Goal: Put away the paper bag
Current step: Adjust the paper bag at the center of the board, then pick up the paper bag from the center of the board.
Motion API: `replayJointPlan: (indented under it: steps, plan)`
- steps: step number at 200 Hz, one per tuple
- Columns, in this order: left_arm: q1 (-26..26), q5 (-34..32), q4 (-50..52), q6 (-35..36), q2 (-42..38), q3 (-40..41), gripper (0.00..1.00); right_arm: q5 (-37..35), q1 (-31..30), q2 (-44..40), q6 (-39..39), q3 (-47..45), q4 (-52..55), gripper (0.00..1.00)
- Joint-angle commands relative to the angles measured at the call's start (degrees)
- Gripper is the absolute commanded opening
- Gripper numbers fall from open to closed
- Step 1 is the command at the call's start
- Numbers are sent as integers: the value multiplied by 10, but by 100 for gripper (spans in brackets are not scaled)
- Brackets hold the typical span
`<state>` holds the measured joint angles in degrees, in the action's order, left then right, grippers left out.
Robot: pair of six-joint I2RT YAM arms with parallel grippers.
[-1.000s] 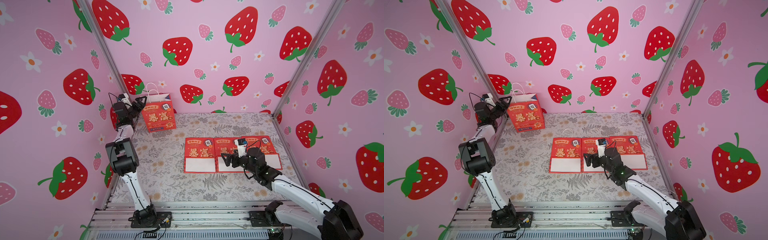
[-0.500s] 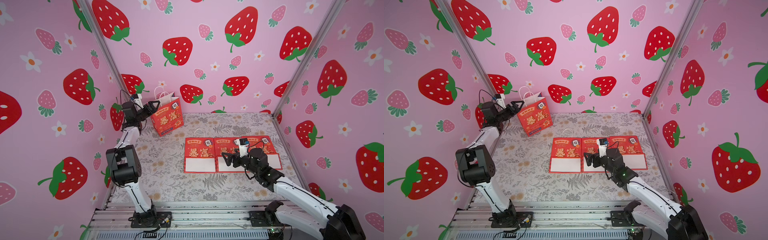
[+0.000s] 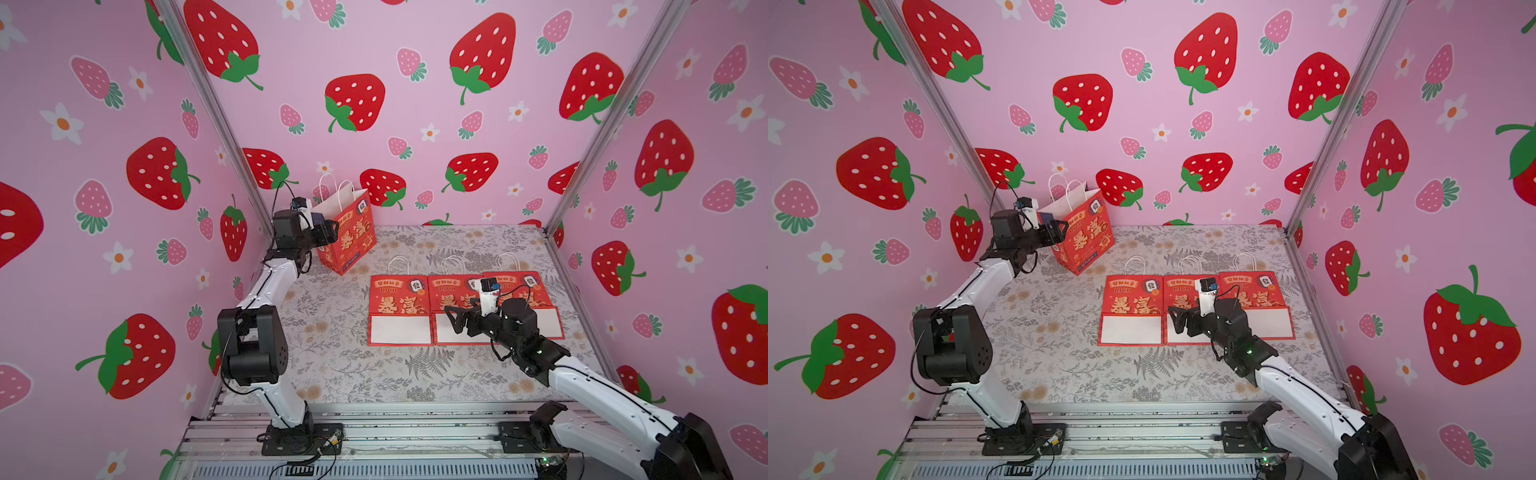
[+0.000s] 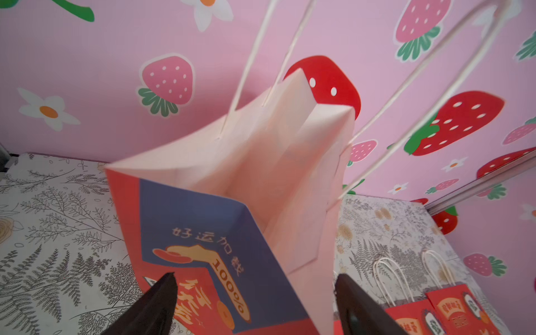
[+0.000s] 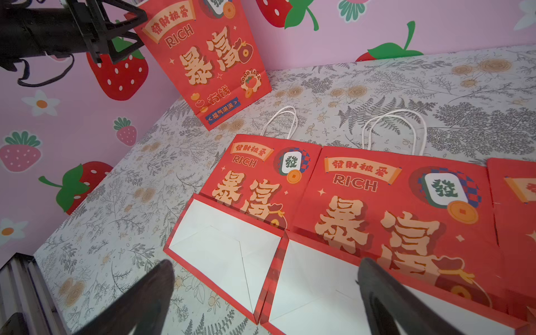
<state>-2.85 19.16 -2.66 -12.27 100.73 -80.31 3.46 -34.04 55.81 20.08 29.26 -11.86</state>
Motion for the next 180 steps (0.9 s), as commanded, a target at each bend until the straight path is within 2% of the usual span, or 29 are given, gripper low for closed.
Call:
replayJointPlan:
  steps: [1, 28, 73, 180]
  plan:
    - [30, -78, 17, 57, -8, 2, 85, 5, 3, -12, -1, -8, -18, 100]
    - [48, -109, 17, 70, 5, -3, 80, 5, 4, -14, -1, -10, -18, 99]
    - [63, -149, 16, 82, 35, -19, 66, 6, 4, -9, 1, -7, -19, 99]
    - [65, -139, 7, 81, 51, -19, 29, 10, 8, 9, 3, 4, -13, 99]
